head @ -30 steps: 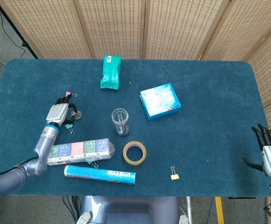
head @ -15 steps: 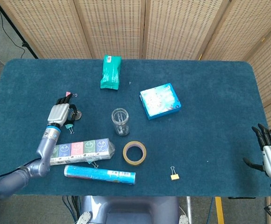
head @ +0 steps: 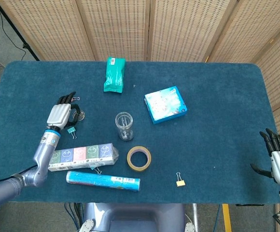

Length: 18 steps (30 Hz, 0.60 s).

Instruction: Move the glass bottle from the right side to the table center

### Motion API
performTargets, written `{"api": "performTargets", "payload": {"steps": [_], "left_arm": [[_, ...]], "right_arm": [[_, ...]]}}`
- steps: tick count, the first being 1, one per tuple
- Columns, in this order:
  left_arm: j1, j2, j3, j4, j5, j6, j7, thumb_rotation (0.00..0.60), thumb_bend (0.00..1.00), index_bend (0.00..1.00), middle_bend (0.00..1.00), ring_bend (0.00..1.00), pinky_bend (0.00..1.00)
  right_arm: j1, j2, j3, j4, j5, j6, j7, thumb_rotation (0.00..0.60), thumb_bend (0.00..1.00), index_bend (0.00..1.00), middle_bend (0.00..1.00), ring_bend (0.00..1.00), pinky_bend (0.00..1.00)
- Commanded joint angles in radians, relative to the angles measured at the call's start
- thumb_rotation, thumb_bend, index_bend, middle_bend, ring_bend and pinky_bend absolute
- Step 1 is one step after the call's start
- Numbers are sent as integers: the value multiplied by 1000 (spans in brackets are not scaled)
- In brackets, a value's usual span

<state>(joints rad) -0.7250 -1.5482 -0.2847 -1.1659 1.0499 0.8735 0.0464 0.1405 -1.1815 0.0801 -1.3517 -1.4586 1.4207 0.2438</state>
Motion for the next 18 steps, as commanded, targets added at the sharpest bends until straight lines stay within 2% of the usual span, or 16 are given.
{"api": "performTargets", "payload": {"steps": [1, 6, 10, 14, 18], "left_arm": [[27, 133, -25, -210, 46, 74, 15, 600, 531, 588, 0, 0, 0], [48, 293, -60, -481, 71, 134, 62, 600, 531, 588, 0, 0, 0], [45, 377, -76, -632, 73, 162, 135, 600, 530, 588, 0, 0, 0], [20, 412, -88, -742, 47, 178, 222, 600, 530, 588, 0, 0, 0], [-18, 397, -91, -789, 8, 183, 292, 600, 530, 588, 0, 0, 0]], "right_arm": [[-1, 0, 1, -1, -1, 2, -1, 600, 198, 0, 0, 0, 0], [-2, -2, 3, -2, -2, 1, -3, 600, 198, 0, 0, 0, 0], [-3, -1, 5, -4, 2, -2, -4, 600, 198, 0, 0, 0, 0], [-4, 0, 6, -7, 3, -2, -8, 600, 198, 0, 0, 0, 0], [-6, 1, 7, -9, 2, -1, -4, 600, 198, 0, 0, 0, 0]]}}
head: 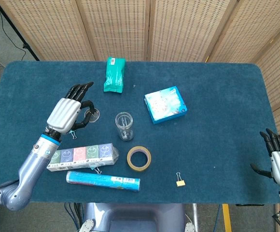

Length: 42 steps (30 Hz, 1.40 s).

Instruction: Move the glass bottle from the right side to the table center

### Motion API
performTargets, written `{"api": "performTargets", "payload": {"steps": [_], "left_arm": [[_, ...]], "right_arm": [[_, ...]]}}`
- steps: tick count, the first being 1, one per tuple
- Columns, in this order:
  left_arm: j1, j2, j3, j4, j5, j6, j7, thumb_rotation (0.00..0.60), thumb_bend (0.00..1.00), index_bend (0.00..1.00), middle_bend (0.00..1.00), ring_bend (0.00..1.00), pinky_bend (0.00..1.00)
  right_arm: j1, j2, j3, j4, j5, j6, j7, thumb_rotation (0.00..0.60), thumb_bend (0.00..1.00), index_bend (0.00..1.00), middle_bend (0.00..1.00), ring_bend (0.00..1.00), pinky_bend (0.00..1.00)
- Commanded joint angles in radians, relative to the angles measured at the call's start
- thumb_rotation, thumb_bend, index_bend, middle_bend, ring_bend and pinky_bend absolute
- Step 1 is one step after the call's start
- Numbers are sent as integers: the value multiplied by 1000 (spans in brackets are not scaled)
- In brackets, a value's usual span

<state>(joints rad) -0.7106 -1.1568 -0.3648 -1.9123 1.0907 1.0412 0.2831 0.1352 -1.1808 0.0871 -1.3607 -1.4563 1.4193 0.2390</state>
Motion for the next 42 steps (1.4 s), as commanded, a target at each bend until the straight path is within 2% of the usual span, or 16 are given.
{"api": "performTargets", "payload": {"steps": [1, 6, 20, 42], "left_arm": [[-46, -5, -11, -46, -49, 19, 76, 600, 530, 588, 0, 0, 0], [-91, -57, -2, -32, -94, 22, 121, 600, 530, 588, 0, 0, 0], [-207, -191, 13, 100, -191, -11, 158, 600, 529, 588, 0, 0, 0], [-260, -255, 36, 151, -219, 11, 168, 600, 528, 588, 0, 0, 0]], "right_arm": [[-1, 1, 1, -1, -1, 1, 2, 600, 198, 0, 0, 0, 0], [-4, 4, 4, 1, 1, 3, 12, 600, 198, 0, 0, 0, 0], [-3, 6, 11, 12, 12, -12, 37, 600, 198, 0, 0, 0, 0], [-5, 9, 15, 14, 13, -16, 45, 600, 199, 0, 0, 0, 0]]}}
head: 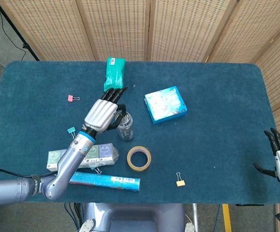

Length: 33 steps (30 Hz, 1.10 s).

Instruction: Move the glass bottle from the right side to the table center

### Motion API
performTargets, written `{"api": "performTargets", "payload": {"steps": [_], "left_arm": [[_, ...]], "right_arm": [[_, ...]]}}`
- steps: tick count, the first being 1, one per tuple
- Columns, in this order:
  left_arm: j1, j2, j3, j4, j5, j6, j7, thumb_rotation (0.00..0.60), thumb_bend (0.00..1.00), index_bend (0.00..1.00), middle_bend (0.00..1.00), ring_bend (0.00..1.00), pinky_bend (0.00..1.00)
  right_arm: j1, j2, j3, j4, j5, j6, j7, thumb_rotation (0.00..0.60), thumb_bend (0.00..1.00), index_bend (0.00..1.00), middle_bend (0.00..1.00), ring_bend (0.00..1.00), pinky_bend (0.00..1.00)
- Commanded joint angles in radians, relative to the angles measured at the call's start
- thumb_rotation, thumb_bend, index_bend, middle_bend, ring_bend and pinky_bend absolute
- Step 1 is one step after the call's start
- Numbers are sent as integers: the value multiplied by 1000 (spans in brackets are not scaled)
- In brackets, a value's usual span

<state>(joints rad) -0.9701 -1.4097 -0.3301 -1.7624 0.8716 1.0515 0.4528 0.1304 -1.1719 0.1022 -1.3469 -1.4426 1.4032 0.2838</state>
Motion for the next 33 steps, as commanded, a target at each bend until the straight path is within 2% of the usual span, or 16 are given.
{"api": "performTargets", "payload": {"steps": [1, 20, 23, 27, 33], "left_arm": [[-2, -3, 2, 2, -1, -1, -5, 600, 528, 588, 0, 0, 0], [-11, -18, 16, 22, -13, -2, -21, 600, 526, 580, 0, 0, 0], [-12, -18, 20, 22, -13, 0, -18, 600, 522, 524, 0, 0, 0], [-14, -16, 26, 17, -21, -2, -7, 600, 515, 376, 0, 0, 0], [-10, -5, 24, 4, -23, 4, -14, 600, 514, 328, 0, 0, 0]], "right_arm": [[0, 0, 0, 0, -1, 1, 0, 600, 199, 0, 0, 0, 0], [-2, 2, 3, -1, -1, 2, 5, 600, 199, 0, 0, 0, 0], [-3, 3, 3, -2, -1, 2, 5, 600, 198, 0, 0, 0, 0], [-3, 4, 4, -3, 0, 3, 5, 600, 198, 0, 0, 0, 0], [-5, 5, 5, -4, -1, 7, 7, 600, 198, 0, 0, 0, 0]]}}
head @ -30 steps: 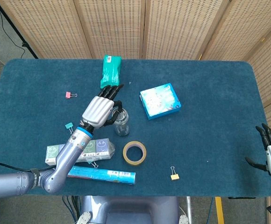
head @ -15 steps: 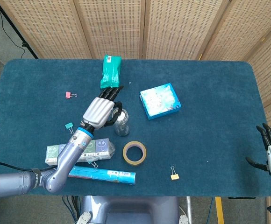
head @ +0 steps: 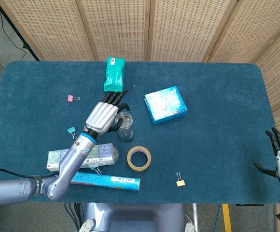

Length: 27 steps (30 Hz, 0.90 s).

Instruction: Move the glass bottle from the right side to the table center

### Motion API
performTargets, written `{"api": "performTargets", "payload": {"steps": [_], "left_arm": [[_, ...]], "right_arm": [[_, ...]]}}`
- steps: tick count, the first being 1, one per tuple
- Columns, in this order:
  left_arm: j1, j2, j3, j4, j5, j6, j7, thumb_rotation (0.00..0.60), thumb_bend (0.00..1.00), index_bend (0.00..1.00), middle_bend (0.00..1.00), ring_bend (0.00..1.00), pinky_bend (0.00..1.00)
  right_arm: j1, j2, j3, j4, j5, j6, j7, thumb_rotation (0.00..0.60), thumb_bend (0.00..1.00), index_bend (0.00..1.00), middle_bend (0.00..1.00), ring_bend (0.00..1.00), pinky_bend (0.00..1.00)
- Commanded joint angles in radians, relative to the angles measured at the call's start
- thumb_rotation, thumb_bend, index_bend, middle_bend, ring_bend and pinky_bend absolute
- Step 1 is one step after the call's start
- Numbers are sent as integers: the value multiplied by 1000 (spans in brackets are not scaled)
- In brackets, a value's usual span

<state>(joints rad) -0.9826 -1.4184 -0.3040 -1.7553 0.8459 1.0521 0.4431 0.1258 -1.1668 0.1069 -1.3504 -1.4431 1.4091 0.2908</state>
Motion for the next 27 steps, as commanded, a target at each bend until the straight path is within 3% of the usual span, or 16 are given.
{"api": "performTargets", "payload": {"steps": [1, 6, 10, 14, 16, 23, 27], "left_arm": [[7, 10, -5, -10, 9, 9, -13, 600, 514, 320, 0, 0, 0], [41, 62, -12, -46, 50, 34, -56, 600, 514, 256, 0, 0, 0], [96, 132, 7, -69, 105, 69, -87, 600, 472, 132, 0, 0, 0], [180, 203, 55, -81, 171, 145, -93, 600, 129, 17, 0, 0, 0], [236, 238, 87, -83, 217, 191, -120, 600, 24, 0, 0, 0, 0], [457, 302, 219, 31, 389, 313, -387, 600, 0, 0, 0, 0, 0], [571, 273, 266, 104, 403, 412, -411, 600, 0, 0, 0, 0, 0]], "right_arm": [[-1, 0, 0, 0, -1, 1, 0, 600, 198, 0, 0, 0, 0], [-2, 1, -1, -1, -3, 3, -3, 600, 199, 0, 0, 0, 0], [-3, 0, -2, -3, -6, 7, -8, 600, 198, 0, 0, 0, 0], [-3, -2, -5, -8, -12, 10, -19, 600, 198, 0, 0, 0, 0], [-3, -3, -6, -13, -14, 13, -26, 600, 198, 0, 0, 0, 0], [-7, 0, -14, -31, -34, 30, -63, 600, 198, 0, 0, 0, 0], [-10, 1, -11, -33, -34, 43, -97, 600, 192, 0, 0, 0, 0]]}}
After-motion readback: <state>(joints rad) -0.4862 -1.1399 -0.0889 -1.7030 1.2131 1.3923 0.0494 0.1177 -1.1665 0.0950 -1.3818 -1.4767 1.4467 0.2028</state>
